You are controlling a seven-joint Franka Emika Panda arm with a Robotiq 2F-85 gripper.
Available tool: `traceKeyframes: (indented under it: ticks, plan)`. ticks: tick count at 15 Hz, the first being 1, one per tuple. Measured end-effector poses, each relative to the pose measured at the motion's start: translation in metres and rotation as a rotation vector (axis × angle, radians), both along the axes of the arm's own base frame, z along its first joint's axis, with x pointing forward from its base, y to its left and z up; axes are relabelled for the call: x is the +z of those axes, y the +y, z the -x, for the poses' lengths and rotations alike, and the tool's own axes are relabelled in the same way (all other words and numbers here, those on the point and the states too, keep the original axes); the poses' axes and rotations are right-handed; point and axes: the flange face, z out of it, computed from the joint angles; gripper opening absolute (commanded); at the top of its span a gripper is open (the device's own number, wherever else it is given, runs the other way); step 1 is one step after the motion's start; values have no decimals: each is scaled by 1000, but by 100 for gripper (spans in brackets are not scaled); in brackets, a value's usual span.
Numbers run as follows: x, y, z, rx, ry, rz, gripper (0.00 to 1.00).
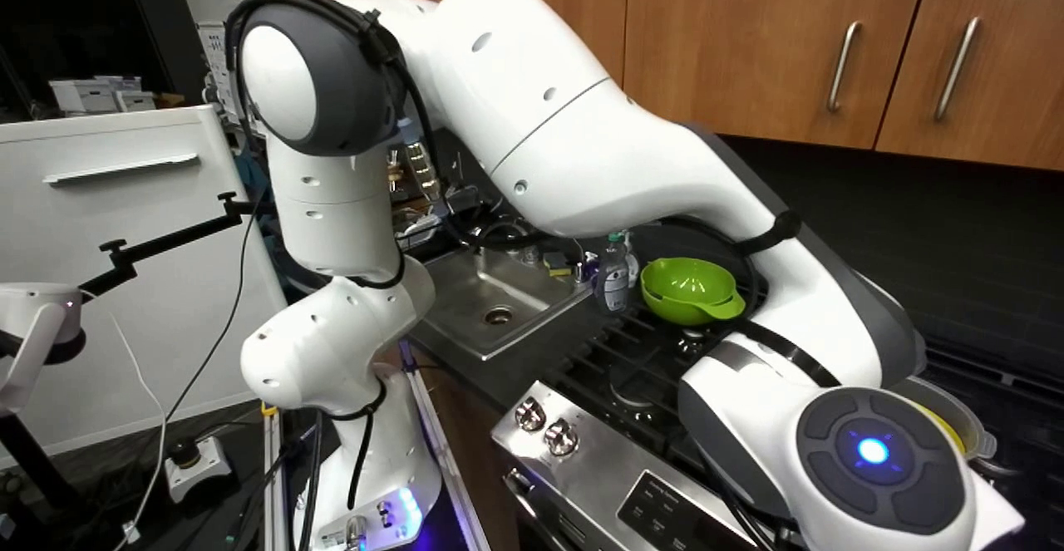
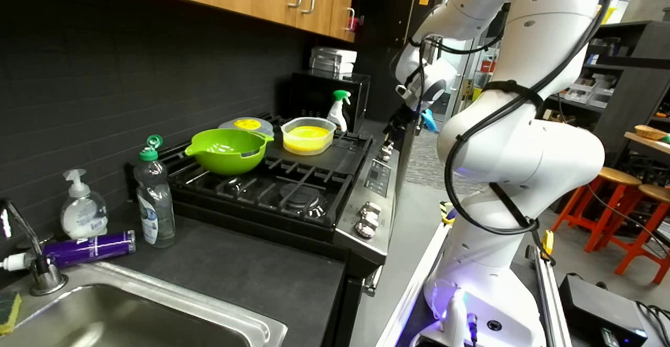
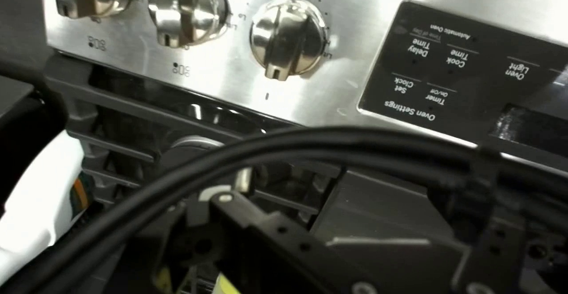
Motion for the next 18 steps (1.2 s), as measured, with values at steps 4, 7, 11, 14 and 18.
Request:
traceKeyframes:
  ticks: [4,7,11,14,18]
  plan:
    - [-32,4,10,-68,24,71,100]
    - [-49,-2,15,-111,51,130,100]
    - [-54,-9,14,-113,48,160,100]
    - [-56,-13,14,-110,79,152,100]
    - [-57,-22,18,-152,192,88,100]
